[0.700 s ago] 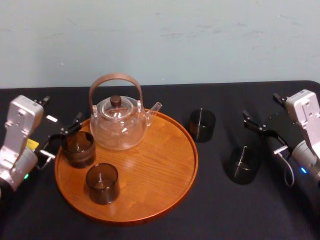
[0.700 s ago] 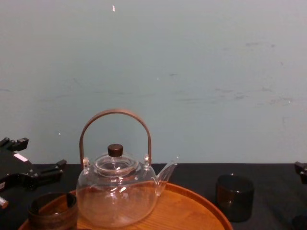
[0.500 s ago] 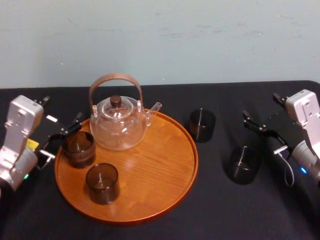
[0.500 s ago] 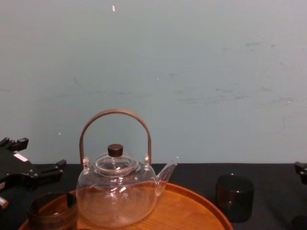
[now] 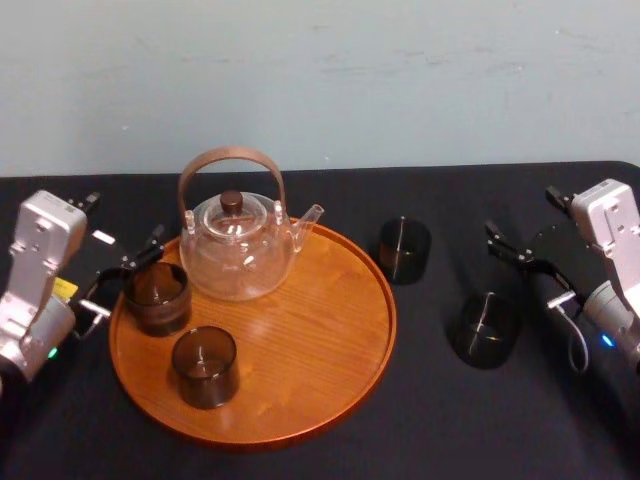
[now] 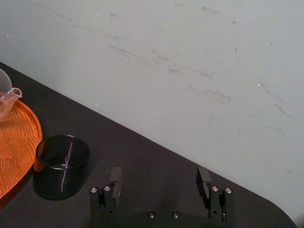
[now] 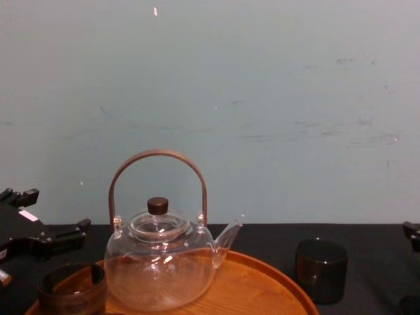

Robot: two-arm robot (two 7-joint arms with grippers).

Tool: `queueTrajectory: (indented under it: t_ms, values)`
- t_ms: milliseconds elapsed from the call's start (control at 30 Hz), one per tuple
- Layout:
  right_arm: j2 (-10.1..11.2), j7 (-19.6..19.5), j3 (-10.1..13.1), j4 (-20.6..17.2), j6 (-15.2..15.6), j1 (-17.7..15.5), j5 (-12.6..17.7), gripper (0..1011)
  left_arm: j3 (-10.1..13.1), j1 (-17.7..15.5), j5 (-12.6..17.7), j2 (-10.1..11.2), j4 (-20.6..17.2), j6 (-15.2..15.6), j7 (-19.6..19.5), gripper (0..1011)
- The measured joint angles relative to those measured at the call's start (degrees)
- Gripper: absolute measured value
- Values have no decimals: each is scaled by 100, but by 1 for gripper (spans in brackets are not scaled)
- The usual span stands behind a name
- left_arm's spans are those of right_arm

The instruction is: Pick up the glass from the table and place it on the tray.

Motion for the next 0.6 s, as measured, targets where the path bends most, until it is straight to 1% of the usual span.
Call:
queueTrajectory:
  t_ms: [600]
  values:
    - [0,0,0,0,0,0,0,1002,0,0,0,0,0,0,0,1002]
